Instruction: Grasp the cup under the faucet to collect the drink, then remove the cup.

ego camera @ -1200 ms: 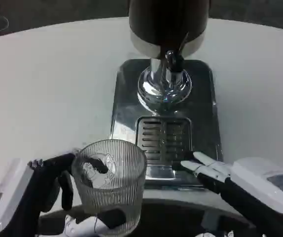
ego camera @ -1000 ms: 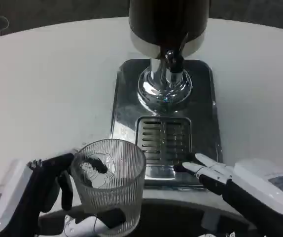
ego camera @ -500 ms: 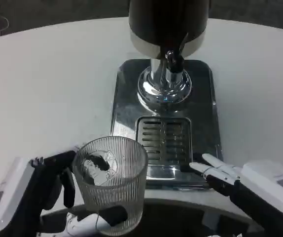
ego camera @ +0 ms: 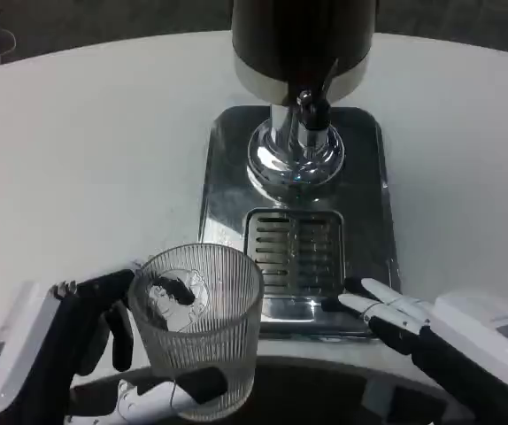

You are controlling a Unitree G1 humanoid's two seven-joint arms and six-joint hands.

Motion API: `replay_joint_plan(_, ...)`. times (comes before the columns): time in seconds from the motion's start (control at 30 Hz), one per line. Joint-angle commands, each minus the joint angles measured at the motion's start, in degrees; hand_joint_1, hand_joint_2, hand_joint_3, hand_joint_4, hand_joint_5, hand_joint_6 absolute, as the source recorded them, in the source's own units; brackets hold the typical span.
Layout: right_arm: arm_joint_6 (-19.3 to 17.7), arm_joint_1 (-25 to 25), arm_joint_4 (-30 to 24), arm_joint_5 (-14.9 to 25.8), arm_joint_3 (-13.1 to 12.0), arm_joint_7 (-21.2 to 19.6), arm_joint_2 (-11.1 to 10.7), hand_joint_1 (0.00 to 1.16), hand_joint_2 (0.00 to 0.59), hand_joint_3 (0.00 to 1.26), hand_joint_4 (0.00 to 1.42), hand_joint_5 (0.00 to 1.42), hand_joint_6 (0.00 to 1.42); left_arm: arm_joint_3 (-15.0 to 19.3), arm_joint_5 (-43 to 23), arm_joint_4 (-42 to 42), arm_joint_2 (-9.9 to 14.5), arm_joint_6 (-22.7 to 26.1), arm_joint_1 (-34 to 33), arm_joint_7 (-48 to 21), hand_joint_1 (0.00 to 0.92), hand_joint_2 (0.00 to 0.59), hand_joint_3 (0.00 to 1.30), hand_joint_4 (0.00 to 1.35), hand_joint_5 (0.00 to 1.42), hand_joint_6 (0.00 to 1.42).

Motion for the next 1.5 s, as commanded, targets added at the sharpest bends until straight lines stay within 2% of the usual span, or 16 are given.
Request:
replay_joint_plan(0.03,0.0,0.7,-1.2,0.3,-0.5,0.3,0.2,0.49,0.433,0.11,0.00,0.09,0.13,-0.3,0.5,0.4,-0.5,1.0,-2.7,0.2,0.373,0.018,0.84,0.91,1.16,1.42)
replay_joint_plan(0.33,-0.2,2.0,-1.4,1.3,-3.7,0.0,0.2,0.49,0.433,0.11,0.00,0.09,0.13,-1.5,3.9,5.6,-2.0,3.9,-9.5,2.0,0.373,0.017,0.84,0.91,1.16,1.42)
replay_joint_plan(0.63,-1.3,6.0,-3.3,3.5,-8.6,-0.3,0.6,0.49,0.433,0.11,0.00,0.09,0.13,-4.4,7.6,14.4,-2.6,5.1,-18.8,4.8,0.374,0.017,0.84,0.91,1.16,1.42)
replay_joint_plan(0.97,-3.8,9.9,-4.1,7.0,-14.1,-0.4,0.6,0.49,0.433,0.11,0.00,0.09,0.13,-7.2,10.5,22.8,-1.9,6.6,-27.4,6.9,0.374,0.017,0.84,0.91,1.16,1.42)
replay_joint_plan(1.5,-7.0,12.5,-4.0,11.3,-18.9,-0.2,0.7,0.49,0.433,0.11,0.00,0.09,0.13,-10.8,13.9,30.1,-1.1,9.3,-35.5,9.5,0.374,0.016,0.83,0.90,1.16,1.42)
